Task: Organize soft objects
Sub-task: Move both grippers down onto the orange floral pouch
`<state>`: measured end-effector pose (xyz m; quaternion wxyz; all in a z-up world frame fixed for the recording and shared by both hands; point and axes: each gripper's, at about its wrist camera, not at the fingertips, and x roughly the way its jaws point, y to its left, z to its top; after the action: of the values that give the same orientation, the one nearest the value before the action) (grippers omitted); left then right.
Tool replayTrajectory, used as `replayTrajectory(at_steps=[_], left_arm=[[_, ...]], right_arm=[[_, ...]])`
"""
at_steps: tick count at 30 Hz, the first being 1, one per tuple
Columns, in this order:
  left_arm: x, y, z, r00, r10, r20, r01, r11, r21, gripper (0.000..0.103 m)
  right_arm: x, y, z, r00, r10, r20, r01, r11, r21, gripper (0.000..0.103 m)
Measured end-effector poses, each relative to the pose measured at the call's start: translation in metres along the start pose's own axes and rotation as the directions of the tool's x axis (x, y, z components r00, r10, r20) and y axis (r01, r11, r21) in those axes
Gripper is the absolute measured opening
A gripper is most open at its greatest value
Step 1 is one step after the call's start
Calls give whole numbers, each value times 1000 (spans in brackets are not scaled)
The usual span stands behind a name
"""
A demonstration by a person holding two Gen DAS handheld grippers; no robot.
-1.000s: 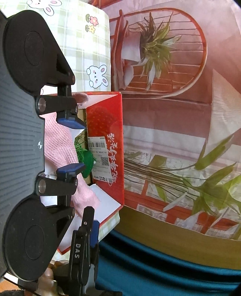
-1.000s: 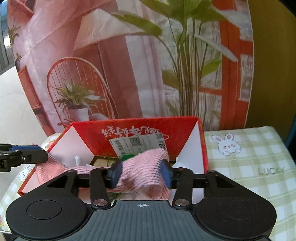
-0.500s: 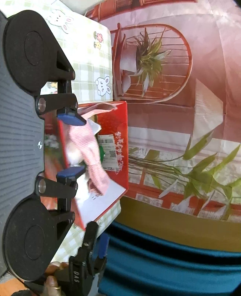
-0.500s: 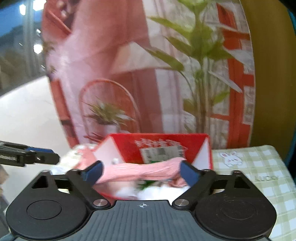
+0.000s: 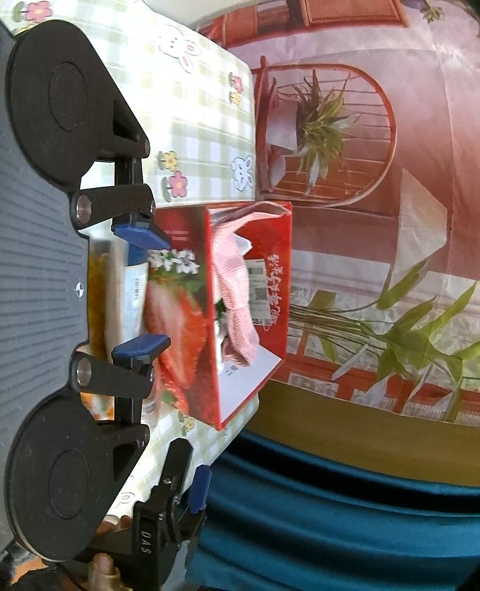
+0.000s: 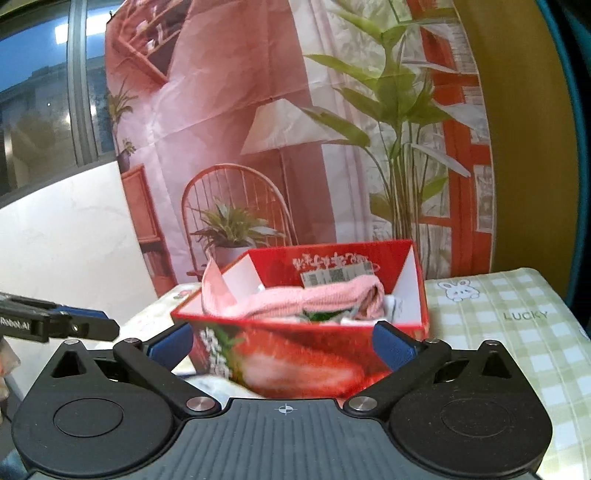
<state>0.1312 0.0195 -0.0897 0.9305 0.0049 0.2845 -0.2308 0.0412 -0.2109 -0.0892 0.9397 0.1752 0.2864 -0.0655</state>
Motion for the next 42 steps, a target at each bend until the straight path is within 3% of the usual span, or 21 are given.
replayTrajectory(at_steps=[8,10,14,21,24,33,42], left_arm=[[7,3,-33,999,16,-43,-20,993,-114,53],[12,3,-41,998,22,-64,-31,989,-143,53],[21,5,-49,995,22,-94,-38,984,-176,53],[33,13,-57,992,45,-115,-68,976,-205,53],[35,16,-67,992,44,-120,-70,971,-227,53],[44,19,-82,992,11,-123,-44,962,-268,53],[51,27,-91,988,-4,-153,-42,953,-301,53]], right_arm=[[-16,8,-47,1000,-4,-23,4,999,-36,102],[-17,8,-56,999,20,-35,-20,1000,-11,97],[-13,8,-67,995,43,-88,-41,999,23,76],[2,4,-75,989,41,-144,-31,997,71,69],[9,3,-85,982,46,-182,-29,995,95,56],[8,0,-104,977,44,-207,-24,995,97,46],[14,-2,-110,971,32,-235,-15,997,73,45]])
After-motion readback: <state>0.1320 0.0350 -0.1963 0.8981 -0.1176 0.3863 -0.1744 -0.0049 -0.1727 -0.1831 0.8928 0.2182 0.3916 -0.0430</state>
